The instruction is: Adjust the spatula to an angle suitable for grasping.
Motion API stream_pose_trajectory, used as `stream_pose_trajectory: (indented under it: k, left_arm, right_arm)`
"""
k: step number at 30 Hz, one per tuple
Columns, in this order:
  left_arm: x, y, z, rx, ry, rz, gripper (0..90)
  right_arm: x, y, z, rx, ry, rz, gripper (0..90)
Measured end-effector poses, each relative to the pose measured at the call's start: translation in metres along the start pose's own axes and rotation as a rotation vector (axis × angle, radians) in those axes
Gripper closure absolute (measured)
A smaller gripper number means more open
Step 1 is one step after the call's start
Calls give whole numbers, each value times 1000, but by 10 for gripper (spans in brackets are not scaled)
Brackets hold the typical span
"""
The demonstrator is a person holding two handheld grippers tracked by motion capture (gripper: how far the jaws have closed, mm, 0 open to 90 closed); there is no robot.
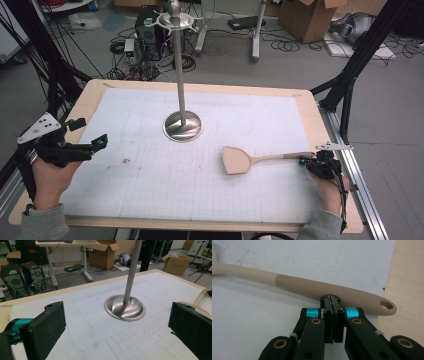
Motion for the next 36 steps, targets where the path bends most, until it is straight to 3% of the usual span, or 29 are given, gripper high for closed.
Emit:
stream_pose_trajectory:
  k: [10,22,36]
  left_arm:
    - [-6,-4,6,-7,-15,-40,17]
    - [-16,-11,10,-12,-18,-67,17]
    - [-31,-17,17,-26,-21,-101,17]
  right_arm:
    - [7,5,-8,-16,-9,-10,900]
    - [25,8,-30,-63,-48,33,900]
    - [49,10,-49,-93,-8,32,900]
Point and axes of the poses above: each handheld gripper's, and its own axes: x roughly forward along the jaws, z roughly out of its underside, y roughly to its right, the point moved 5 cm from there along x, roughly forward along the jaws, and after that the axes turned 6 degrees about -z, right-handed, at the moved point
